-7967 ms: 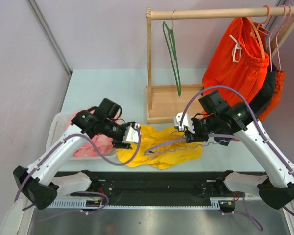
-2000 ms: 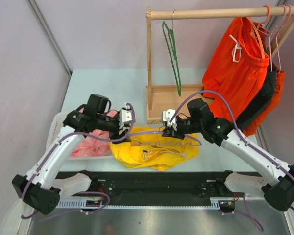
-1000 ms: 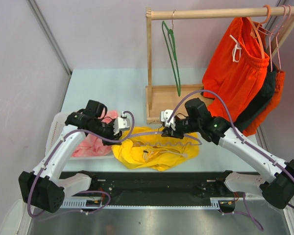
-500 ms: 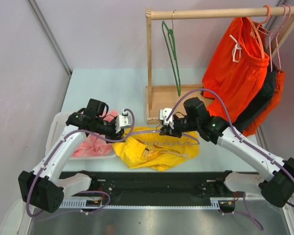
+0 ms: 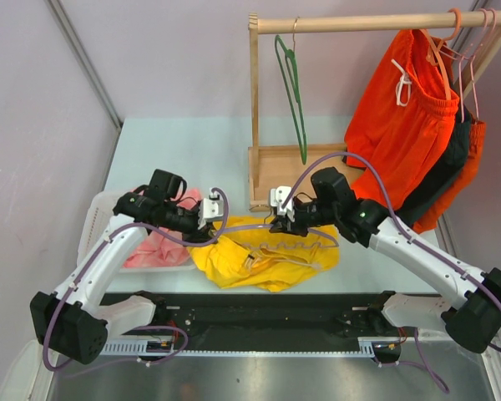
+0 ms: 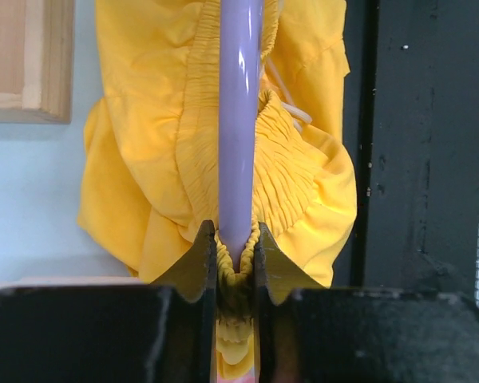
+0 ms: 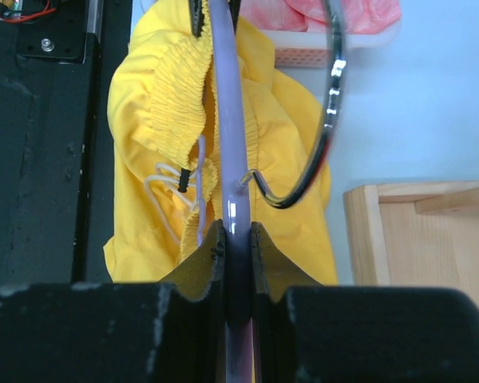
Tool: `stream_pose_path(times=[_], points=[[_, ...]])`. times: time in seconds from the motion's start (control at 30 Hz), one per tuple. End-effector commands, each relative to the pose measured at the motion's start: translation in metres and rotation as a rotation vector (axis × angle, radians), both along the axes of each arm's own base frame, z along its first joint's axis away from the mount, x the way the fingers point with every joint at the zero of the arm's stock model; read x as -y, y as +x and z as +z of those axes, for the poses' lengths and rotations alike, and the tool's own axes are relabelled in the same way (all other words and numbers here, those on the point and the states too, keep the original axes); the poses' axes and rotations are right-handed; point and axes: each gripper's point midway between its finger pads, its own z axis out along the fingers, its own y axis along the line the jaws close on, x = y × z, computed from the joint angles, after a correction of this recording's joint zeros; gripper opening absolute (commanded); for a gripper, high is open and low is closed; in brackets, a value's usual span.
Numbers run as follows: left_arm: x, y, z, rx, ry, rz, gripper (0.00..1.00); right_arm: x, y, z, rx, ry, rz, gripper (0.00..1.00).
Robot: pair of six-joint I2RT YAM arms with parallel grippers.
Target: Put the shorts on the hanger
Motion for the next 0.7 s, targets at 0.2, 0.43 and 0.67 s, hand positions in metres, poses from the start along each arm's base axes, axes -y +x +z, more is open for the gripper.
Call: stream_pose_path(times=[0.2, 0.43, 0.67], points=[[0.012, 0.003, 0.012, -0.024, -0.084, 0.069, 0.0, 0.03, -0.007, 0.062, 0.04, 0.113, -0.194, 0.56], [0.012, 0.01, 0.013, -0.062, -0.105, 0.135, 0.0, 0.074, -0.039, 0.04, -0.025, 0.0, -0.252, 0.54], [0.015, 0.017, 0.013, -0.093, -0.119, 0.156, 0.0, 0.079, -0.017, -0.022, 0.031, -0.08, -0.329, 0.47]])
